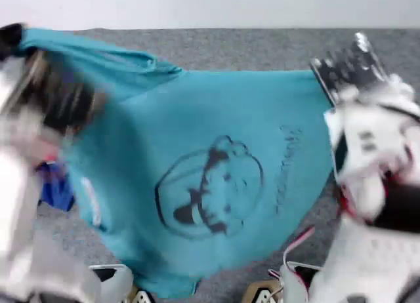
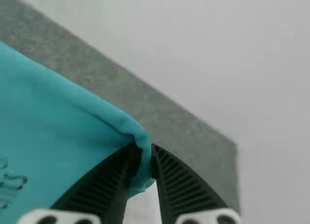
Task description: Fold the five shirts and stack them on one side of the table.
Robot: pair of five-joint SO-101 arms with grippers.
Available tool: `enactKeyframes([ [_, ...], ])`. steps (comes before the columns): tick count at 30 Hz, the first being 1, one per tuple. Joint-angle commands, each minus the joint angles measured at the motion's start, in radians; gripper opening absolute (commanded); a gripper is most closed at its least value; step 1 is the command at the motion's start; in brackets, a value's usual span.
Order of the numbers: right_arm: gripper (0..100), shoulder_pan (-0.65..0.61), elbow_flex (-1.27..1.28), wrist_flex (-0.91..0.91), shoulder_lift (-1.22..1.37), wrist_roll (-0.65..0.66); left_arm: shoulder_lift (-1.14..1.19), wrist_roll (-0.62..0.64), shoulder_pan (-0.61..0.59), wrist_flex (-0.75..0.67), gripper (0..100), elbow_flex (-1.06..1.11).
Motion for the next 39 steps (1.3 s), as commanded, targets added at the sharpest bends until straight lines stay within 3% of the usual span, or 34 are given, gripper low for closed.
enactKeyframes([
  [1,1.0,-0.022,0.129,-0.186,0.071,0.011,0.075,-0.009,-0.006,-0.183,0,0.249],
  [9,1.0,-0.022,0.295,-0.610,0.306,0.012,0.296,-0.009,-0.005,-0.763,0,0.587],
  [16,1.0,-0.038,0.292,-0.951,0.532,0.098,0.531,-0.038,-0.008,-1.059,0,0.584],
  [21,1.0,-0.097,0.209,-1.118,0.639,0.161,0.629,-0.101,-0.008,-1.068,0,0.493],
  [32,1.0,-0.154,-0.166,-1.198,0.934,0.167,0.802,-0.101,-0.049,-1.062,0,0.174],
  [39,1.0,-0.154,-0.218,-1.138,0.974,0.167,0.802,-0.100,-0.028,-0.795,0,0.065],
])
